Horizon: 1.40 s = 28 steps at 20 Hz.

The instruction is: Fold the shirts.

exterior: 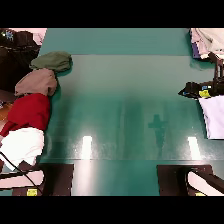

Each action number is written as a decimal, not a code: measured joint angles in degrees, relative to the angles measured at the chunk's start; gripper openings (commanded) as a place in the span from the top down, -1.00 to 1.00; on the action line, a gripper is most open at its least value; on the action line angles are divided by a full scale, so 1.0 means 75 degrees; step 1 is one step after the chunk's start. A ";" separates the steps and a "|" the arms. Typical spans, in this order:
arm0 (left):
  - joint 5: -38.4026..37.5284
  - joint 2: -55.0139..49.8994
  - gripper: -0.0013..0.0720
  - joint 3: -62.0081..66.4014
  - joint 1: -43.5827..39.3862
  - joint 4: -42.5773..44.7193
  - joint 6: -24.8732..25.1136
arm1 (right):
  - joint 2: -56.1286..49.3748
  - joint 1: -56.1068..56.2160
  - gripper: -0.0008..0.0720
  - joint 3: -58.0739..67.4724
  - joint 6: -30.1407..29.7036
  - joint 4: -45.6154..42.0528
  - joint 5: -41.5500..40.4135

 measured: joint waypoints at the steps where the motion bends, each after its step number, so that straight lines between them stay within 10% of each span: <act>1: 0.0000 0.0000 0.89 0.0000 0.0000 0.0000 0.0000 | 0.0000 0.0000 0.93 0.0000 -0.0003 0.0000 0.0000; 15: 0.0012 0.0000 0.88 0.0000 0.0000 -0.0061 0.0000 | 0.0000 0.0000 0.93 0.0000 -0.0003 0.0003 0.0000; 16: 0.0064 0.0000 0.60 0.0000 0.0000 -0.0131 0.0000 | 0.0000 0.0003 0.93 0.0000 -0.0003 0.0009 0.0000; 17: 0.0175 -0.0009 -0.27 -0.0003 0.0000 -0.0198 0.0006 | 0.0000 0.0003 0.93 0.0000 0.0000 0.0012 -0.0009; 18: 0.0321 -0.0050 -0.61 -0.0003 0.0000 -0.0251 0.0009 | 0.0000 0.0003 0.93 0.0000 -0.0003 0.0012 -0.0029; 28: 0.2390 -0.2454 -0.54 -0.0015 0.0000 0.0195 0.0009 | 0.0000 0.0003 0.93 0.0000 0.0000 0.0017 0.0055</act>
